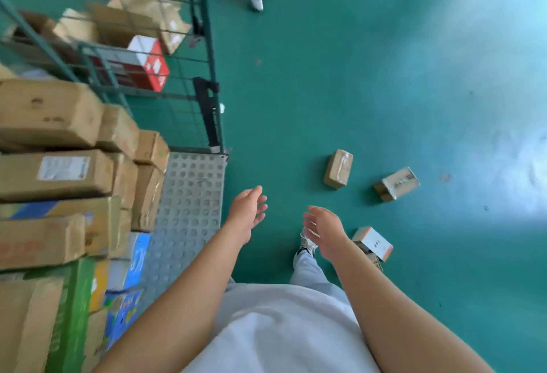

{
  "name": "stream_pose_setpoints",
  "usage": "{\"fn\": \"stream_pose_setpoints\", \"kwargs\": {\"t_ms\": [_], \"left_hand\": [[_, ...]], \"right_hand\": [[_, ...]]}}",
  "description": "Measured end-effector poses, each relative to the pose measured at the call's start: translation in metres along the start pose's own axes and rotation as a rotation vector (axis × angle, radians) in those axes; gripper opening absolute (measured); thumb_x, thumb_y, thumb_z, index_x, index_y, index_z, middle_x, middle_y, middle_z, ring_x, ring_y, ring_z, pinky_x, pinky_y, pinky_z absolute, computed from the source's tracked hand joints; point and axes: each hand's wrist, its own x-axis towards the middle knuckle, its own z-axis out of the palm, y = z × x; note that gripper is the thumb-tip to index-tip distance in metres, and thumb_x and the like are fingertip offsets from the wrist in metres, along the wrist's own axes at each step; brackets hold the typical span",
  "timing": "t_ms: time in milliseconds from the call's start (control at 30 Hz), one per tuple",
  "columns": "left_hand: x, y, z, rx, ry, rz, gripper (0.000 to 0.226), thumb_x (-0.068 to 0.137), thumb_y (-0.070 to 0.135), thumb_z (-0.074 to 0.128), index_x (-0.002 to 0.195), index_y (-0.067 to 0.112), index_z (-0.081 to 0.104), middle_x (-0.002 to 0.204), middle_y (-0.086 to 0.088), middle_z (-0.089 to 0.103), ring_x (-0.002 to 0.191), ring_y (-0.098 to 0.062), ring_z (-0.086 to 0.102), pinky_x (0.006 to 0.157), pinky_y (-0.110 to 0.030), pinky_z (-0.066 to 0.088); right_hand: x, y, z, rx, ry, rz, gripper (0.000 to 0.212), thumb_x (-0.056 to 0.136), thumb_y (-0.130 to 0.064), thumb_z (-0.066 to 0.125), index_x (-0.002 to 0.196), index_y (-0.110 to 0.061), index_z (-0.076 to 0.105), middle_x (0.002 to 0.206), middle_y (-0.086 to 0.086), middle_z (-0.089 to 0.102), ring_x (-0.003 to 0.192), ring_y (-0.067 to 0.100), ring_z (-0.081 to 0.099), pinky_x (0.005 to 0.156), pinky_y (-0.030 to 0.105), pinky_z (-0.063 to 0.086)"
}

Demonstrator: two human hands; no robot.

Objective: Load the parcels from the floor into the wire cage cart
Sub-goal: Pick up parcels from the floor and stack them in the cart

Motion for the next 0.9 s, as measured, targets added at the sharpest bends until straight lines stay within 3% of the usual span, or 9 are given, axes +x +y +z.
{"fn": "stream_pose_setpoints", "kwargs": {"t_ms": [100, 367, 533, 633, 800, 900], "left_hand": [[0.010, 0.006, 0.048, 0.095, -0.041, 0.002, 0.020, 0.105, 0.035, 0.057, 0.115, 0.020, 0.063, 0.103, 0.002, 0.070, 0.092, -0.015, 0.066, 0.087, -0.034, 0.056], [0.046, 0.003, 0.214, 0.300, -0.114, -0.025, 0.025, 0.105, 0.033, 0.057, 0.121, 0.016, 0.063, 0.103, 0.000, 0.068, 0.092, -0.017, 0.064, 0.088, -0.034, 0.056], [0.073, -0.002, 0.342, 0.438, -0.150, -0.088, 0.026, 0.104, 0.036, 0.058, 0.120, 0.017, 0.063, 0.113, -0.002, 0.069, 0.097, -0.018, 0.066, 0.090, -0.035, 0.056], [0.095, -0.003, 0.418, 0.564, -0.160, -0.108, 0.025, 0.104, 0.038, 0.057, 0.119, 0.019, 0.061, 0.120, 0.000, 0.063, 0.100, -0.017, 0.064, 0.093, -0.035, 0.055], [0.149, -0.012, 0.504, 0.692, -0.119, -0.128, 0.024, 0.104, 0.040, 0.055, 0.119, 0.022, 0.060, 0.114, 0.008, 0.057, 0.115, -0.018, 0.060, 0.102, -0.037, 0.054], [0.192, -0.022, 0.526, 0.719, -0.092, -0.181, 0.025, 0.104, 0.041, 0.054, 0.120, 0.022, 0.058, 0.119, 0.006, 0.056, 0.117, -0.019, 0.059, 0.101, -0.037, 0.054]], "right_hand": [[0.016, -0.006, -0.035, 0.079, 0.066, 0.006, 0.007, 0.100, -0.022, 0.061, 0.102, -0.019, 0.067, 0.100, 0.005, 0.065, 0.087, 0.019, 0.060, 0.081, 0.033, 0.054], [0.093, -0.041, -0.158, 0.310, 0.141, 0.064, 0.019, 0.104, -0.018, 0.052, 0.119, -0.015, 0.063, 0.097, 0.003, 0.060, 0.089, 0.017, 0.057, 0.088, 0.034, 0.053], [0.160, -0.077, -0.249, 0.424, 0.164, 0.098, 0.012, 0.102, -0.021, 0.056, 0.106, -0.021, 0.066, 0.112, 0.002, 0.066, 0.107, 0.019, 0.064, 0.094, 0.036, 0.056], [0.205, -0.101, -0.305, 0.454, 0.158, 0.137, 0.010, 0.102, -0.021, 0.055, 0.104, -0.022, 0.065, 0.112, 0.004, 0.067, 0.107, 0.019, 0.064, 0.097, 0.039, 0.055], [0.279, -0.129, -0.365, 0.344, 0.138, 0.186, 0.024, 0.103, -0.017, 0.050, 0.122, -0.014, 0.064, 0.108, 0.005, 0.065, 0.096, 0.018, 0.061, 0.092, 0.036, 0.053], [0.324, -0.140, -0.381, 0.248, 0.092, 0.211, 0.027, 0.101, -0.011, 0.046, 0.121, -0.006, 0.064, 0.100, 0.003, 0.058, 0.086, 0.017, 0.051, 0.074, 0.029, 0.046]]}}
